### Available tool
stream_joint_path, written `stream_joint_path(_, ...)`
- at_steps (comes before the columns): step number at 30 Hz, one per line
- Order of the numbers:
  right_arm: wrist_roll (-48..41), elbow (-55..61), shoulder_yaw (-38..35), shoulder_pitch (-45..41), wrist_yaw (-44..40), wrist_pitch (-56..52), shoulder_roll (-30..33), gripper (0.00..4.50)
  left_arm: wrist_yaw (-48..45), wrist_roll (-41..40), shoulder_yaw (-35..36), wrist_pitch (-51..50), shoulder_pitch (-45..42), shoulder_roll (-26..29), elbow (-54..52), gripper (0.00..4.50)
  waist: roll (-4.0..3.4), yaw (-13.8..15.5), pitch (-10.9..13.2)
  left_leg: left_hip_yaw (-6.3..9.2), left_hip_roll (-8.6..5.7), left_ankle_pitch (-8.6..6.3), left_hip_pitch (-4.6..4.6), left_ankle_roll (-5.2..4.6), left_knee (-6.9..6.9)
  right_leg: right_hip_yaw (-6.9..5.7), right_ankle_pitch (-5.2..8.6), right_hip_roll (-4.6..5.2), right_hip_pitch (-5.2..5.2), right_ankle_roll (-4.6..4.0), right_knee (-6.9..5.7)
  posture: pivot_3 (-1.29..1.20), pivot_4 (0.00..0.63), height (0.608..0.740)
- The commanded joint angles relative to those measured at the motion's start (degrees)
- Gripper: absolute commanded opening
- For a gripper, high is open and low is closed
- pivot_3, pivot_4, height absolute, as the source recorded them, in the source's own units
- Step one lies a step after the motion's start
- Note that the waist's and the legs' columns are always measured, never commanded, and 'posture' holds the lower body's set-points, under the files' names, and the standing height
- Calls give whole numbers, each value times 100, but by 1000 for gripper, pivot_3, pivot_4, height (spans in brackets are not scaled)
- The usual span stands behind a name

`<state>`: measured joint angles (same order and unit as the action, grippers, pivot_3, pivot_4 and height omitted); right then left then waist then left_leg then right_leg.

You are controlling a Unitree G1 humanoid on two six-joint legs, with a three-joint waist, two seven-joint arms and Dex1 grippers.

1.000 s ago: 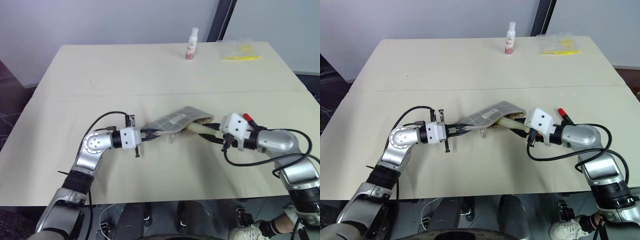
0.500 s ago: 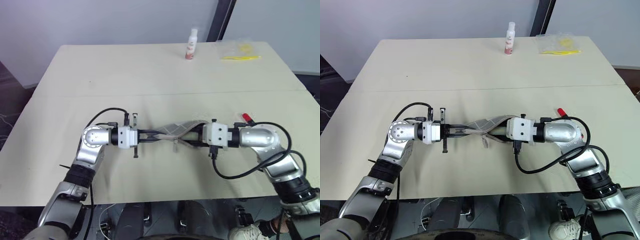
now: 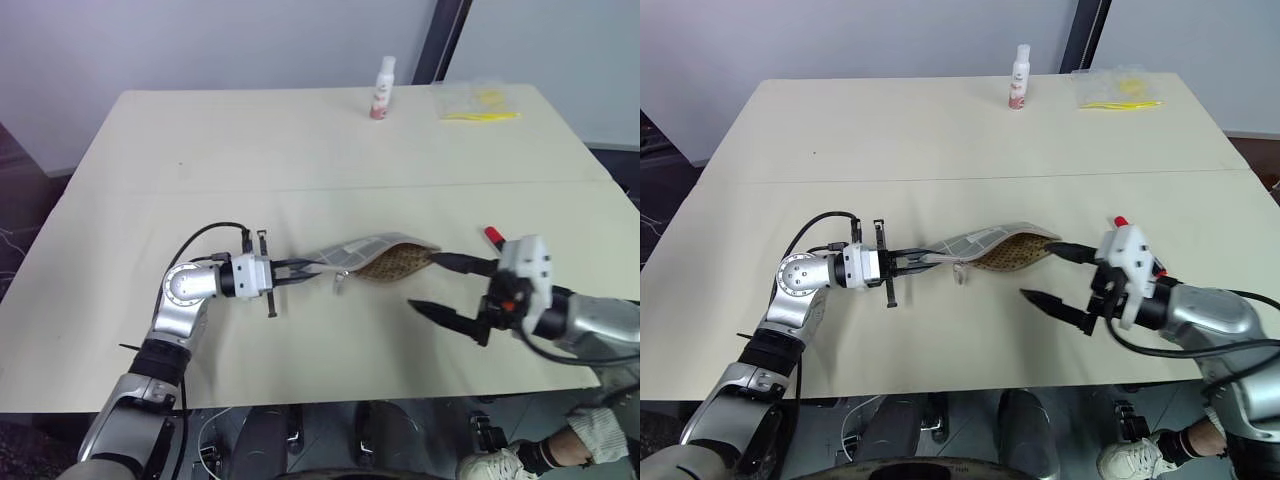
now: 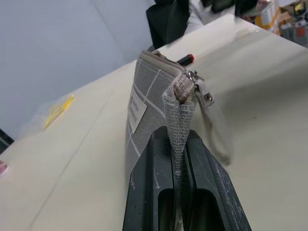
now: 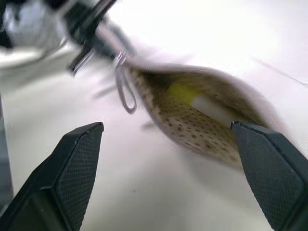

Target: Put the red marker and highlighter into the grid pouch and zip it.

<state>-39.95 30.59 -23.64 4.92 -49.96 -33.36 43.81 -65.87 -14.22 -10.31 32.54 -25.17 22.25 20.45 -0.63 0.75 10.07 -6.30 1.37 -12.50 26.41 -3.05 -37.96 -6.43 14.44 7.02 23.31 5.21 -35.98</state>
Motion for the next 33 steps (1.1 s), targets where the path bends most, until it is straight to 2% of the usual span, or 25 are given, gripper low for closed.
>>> stream_joint_path(1, 377, -704, -581, -26, 573, 108, 77, 4393, 285, 122, 79, -3, -90, -98, 67, 0, 0, 0, 0, 0, 0, 0, -1, 0, 0, 0, -1, -1, 4, 0, 4, 0, 150, 740)
stream_joint_path(3, 1237, -1716, -451, -128, 934, 490, 310, 4393, 260, 127, 39, 80, -154, -174, 156, 0, 0, 0, -1, -1, 0, 0, -1, 0, 0, -2, -2, -3, 3, 0, 11, 0, 150, 740)
stream_joint_path(7, 1855, -2928, -225, -478, 1277, 754, 404, 4393, 189, 151, 6, 180, -295, -231, 309, 0, -1, 2, -1, -8, -3, -1, 7, -4, 3, -7, -3, -2, 11, -2, 20, 0, 150, 740)
stream_joint_path(11, 1940, -3743, -174, -929, 1531, 445, 296, 4393, 196, 139, 36, 180, -439, -246, 389, 0, -6, -7, 0, -21, -3, 8, 13, -19, 6, -5, -14, -11, 9, 18, -6, 0, 150, 740)
stream_joint_path(15, 1781, -3969, -41, -1053, 1239, 326, 184, 4393, 191, 135, 32, 155, -417, -234, 342, 0, -7, -7, -1, -21, 4, 9, 9, -18, 4, -5, -14, -18, 6, 17, -9, 0, 150, 740)
stream_joint_path(17, 1839, -4094, 55, -1097, 1151, 400, 190, 3890, 189, 140, 29, 145, -373, -212, 304, 0, -7, -7, -1, -22, 4, 9, 9, -18, 2, -5, -14, -19, 5, 17, -9, 0, 150, 740)
stream_joint_path(19, 1867, -4111, 152, -1093, 1086, 363, 208, 3169, 194, 142, 24, 132, -352, -206, 265, 0, -7, -4, -1, -22, 3, 9, 10, -19, 0, -5, -13, -17, 5, 17, -9, 0, 150, 740)
stream_joint_path(23, 1938, -3873, 258, -937, 954, 443, 250, 1012, 189, 136, 15, 109, -344, -195, 219, 0, -7, -1, -1, -21, 4, 9, 10, -18, -1, -5, -13, -17, 5, 16, -8, 0, 150, 740)
stream_joint_path(24, 1797, -3707, 118, -909, 888, 447, 232, 600, 182, 132, 15, 108, -347, -193, 216, 0, -6, 1, -1, -21, 4, 9, 10, -18, -1, -5, -13, -17, 4, 16, -8, 0, 150, 740)
stream_joint_path(25, 1631, -3510, -41, -874, 766, 526, 212, 407, 176, 128, 15, 105, -351, -191, 214, 0, -7, 2, -1, -21, 4, 9, 10, -18, -1, -5, -13, -17, 4, 16, -8, 0, 150, 740)
stream_joint_path(30, 1164, -1810, -334, -45, -678, 1320, 612, 410, 109, 79, 26, 96, -363, -168, 211, 0, -17, 5, 1, -21, 4, 9, 12, -18, 1, -5, -13, -18, 6, 20, -9, 0, 150, 740)
stream_joint_path(33, 1215, -1248, -205, 266, -944, 1388, 812, 410, 80, 69, 3, 92, -380, -204, 220, 0, -9, 0, 2, -18, 9, 7, 9, -16, 0, -5, -12, -20, 2, 19, -5, 0, 150, 740)
